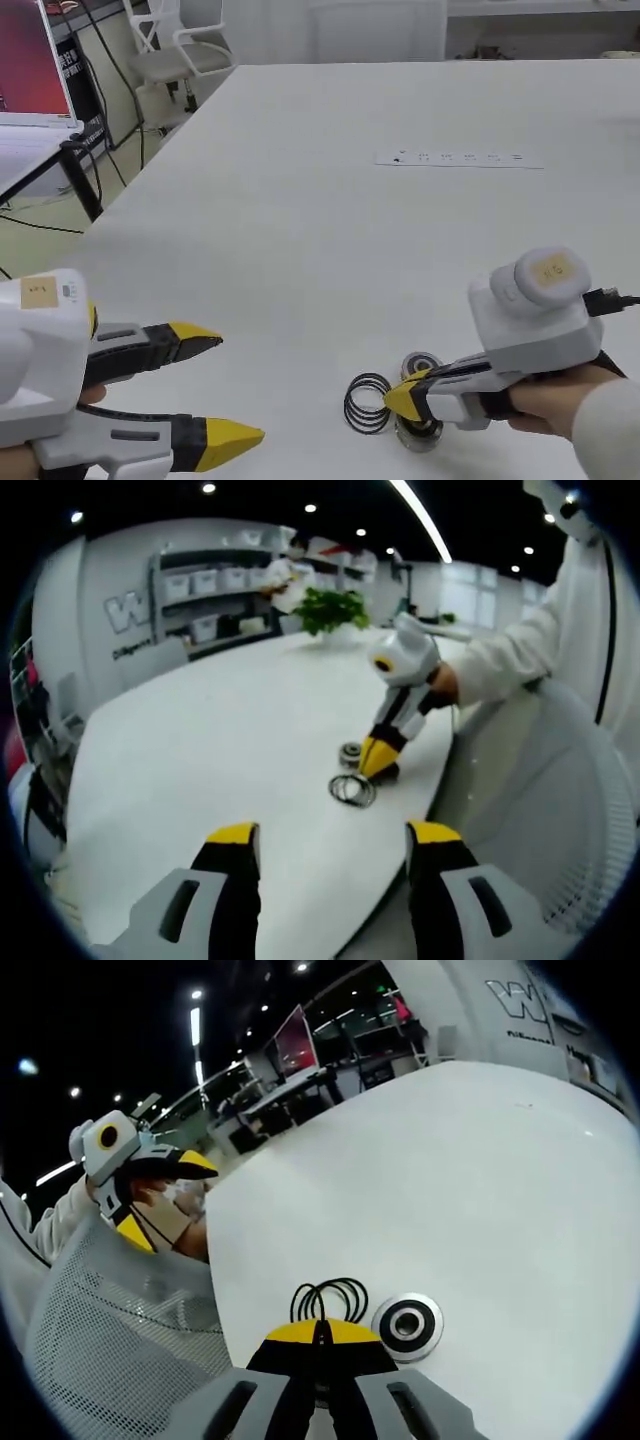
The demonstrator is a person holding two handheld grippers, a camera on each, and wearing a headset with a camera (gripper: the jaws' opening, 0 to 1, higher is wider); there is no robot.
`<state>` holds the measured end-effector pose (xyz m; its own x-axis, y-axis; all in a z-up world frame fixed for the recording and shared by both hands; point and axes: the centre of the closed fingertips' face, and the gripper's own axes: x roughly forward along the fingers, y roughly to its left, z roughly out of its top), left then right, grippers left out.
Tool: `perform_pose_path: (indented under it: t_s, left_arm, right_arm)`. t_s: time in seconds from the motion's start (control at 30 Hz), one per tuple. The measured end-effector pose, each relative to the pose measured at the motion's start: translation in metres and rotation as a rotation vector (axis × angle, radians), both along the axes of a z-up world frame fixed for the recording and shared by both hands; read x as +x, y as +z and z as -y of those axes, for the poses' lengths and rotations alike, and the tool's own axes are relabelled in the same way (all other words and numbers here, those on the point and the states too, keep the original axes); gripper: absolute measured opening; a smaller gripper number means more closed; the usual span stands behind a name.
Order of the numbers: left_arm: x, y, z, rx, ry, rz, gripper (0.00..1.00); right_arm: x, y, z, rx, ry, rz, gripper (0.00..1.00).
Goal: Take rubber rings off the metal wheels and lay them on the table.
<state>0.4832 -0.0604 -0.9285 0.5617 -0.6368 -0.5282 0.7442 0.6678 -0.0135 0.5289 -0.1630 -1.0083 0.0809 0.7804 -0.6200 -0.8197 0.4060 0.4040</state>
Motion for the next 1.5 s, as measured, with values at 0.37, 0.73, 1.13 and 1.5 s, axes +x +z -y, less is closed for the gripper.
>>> perform_pose_path:
  t_s: [0.37,0.73,1.13,1.5]
  left_arm:
    - [-0.002,-0.003,-0.005,0.011,0.015,-0.003,0.59]
    - [-0.001,-0.002,-0.003,0.009,0.009,-0.001,0.6]
    - [0.0,0.001,0.003,-0.004,-0.009,0.007,0.61]
    - [0.003,0.007,0.012,-0.015,-0.044,0.023,0.64]
  right_arm:
    - [0.003,-0.002,0.0,-0.022,0.003,0.027,0.02]
    - [0.004,0.002,0.004,-0.046,0.009,0.059,0.08]
    - [0.011,0.037,0.006,-0.019,-0.001,0.162,0.14]
    - [0.005,0.083,0.01,0.05,0.023,0.269,0.33]
